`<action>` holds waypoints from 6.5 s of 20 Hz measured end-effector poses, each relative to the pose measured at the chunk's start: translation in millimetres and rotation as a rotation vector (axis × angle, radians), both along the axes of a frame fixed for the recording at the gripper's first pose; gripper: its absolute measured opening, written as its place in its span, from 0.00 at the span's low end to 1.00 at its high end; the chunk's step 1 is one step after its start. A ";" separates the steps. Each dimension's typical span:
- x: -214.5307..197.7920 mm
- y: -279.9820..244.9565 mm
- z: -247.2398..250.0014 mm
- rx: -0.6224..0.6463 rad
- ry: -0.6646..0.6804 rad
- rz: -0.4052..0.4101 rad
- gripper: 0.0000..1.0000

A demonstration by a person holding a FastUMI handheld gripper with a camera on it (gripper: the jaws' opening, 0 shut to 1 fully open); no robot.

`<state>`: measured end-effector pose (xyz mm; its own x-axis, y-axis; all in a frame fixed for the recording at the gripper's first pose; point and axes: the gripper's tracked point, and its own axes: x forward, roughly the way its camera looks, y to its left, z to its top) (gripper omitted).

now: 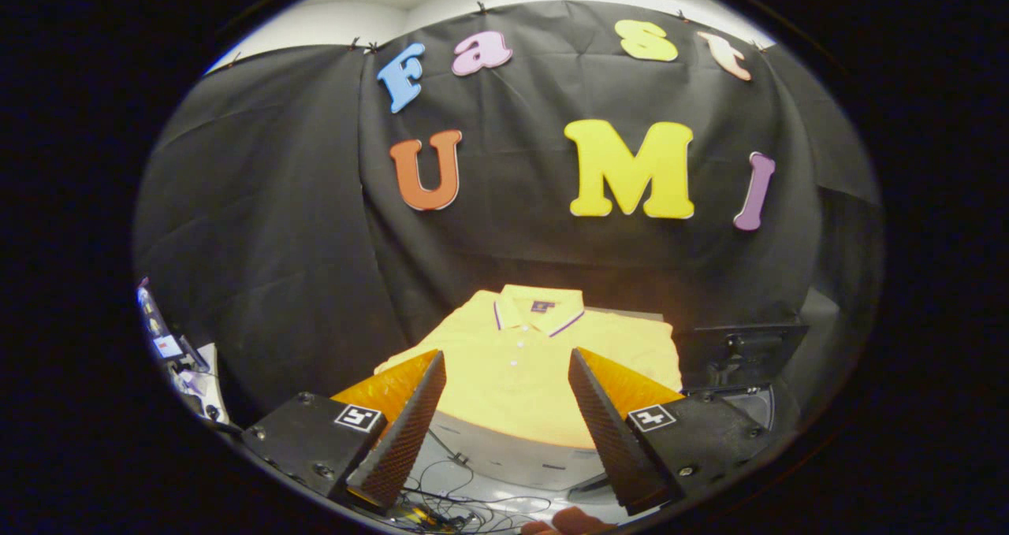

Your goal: Put the clothes into the washing machine and then close the washing machine lid.

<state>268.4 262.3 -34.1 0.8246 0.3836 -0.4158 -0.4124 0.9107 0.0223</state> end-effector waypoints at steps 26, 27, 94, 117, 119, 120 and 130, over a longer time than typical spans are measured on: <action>143.6 50.4 -108.5 -0.312 0.631 -0.068 0.99; 142.3 51.3 -112.4 -0.296 0.661 -0.080 0.99; 138.6 -61.3 9.0 -0.139 0.641 -0.229 0.08; 104.1 -268.0 20.4 0.078 0.535 -0.507 0.08; 106.1 -289.1 19.1 0.077 0.538 -0.502 0.08; 109.2 -300.0 18.2 0.067 0.529 -0.499 0.08; 118.3 -373.7 8.2 0.042 0.497 -0.498 0.08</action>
<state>386.7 -111.5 -26.0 0.6226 0.0339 -0.7818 0.1212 0.9828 0.1392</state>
